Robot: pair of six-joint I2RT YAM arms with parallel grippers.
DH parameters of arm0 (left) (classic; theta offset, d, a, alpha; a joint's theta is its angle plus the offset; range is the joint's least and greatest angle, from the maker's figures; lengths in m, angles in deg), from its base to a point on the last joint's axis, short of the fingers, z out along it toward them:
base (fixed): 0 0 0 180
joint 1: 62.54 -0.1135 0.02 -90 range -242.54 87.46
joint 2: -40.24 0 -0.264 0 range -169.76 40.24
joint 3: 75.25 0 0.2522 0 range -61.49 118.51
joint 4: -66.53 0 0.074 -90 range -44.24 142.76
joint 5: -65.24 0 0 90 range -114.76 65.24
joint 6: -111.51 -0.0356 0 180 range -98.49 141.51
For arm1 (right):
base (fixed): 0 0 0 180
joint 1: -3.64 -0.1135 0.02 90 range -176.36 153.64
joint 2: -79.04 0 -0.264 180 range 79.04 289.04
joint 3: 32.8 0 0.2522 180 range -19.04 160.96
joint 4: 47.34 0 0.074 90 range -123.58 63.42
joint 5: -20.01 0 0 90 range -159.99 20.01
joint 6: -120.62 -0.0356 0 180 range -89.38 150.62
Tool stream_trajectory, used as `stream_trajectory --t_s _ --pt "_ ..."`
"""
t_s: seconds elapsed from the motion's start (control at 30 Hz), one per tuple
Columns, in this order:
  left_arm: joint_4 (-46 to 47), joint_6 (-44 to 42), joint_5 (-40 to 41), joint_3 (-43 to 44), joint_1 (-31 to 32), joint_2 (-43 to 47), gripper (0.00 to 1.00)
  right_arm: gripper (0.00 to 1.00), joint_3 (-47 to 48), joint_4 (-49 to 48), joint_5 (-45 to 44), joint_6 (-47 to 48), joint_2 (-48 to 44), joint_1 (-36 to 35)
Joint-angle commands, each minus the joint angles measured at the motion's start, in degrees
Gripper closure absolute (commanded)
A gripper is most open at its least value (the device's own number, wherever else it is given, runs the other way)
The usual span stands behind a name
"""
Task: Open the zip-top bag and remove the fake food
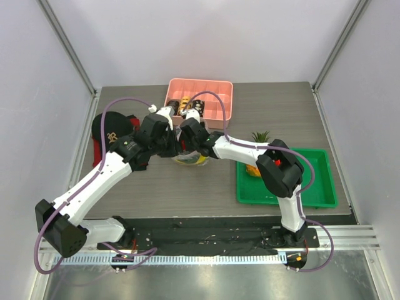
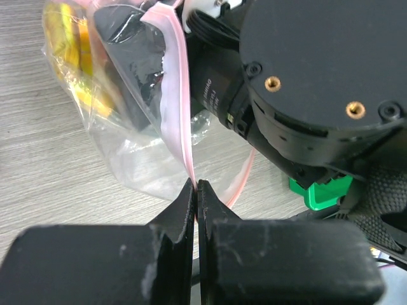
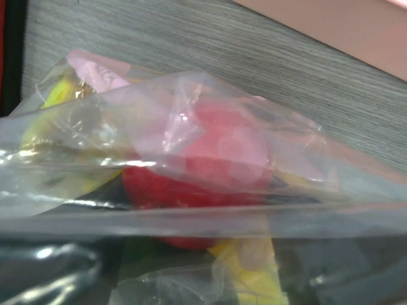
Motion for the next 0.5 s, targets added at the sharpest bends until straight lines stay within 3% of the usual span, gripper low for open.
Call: stream_trajectory --t_s 0.0,0.03,0.07,0.2,0.47 --pt "-0.36 -0.22 -0.16 0.19 0.05 0.49 1.0 0.31 2.54 -2.16 -3.35 -0.06 0.73 0.81" --pt "-0.45 -0.31 -0.07 0.28 0.05 0.23 1.0 0.49 2.45 -2.07 -3.35 0.03 0.38 0.81" --pt "-0.54 -0.58 0.28 0.54 0.05 0.4 1.0 0.58 2.45 -1.46 -3.61 0.03 -0.67 0.81" --pt "-0.63 -0.75 0.98 0.63 -0.13 0.58 1.0 0.79 2.89 0.82 -3.88 1.26 -3.75 0.72" --pt "-1.15 -1.81 0.81 1.68 -0.3 0.49 1.0 0.95 3.6 12.41 3.14 -1.02 -13.5 0.46"
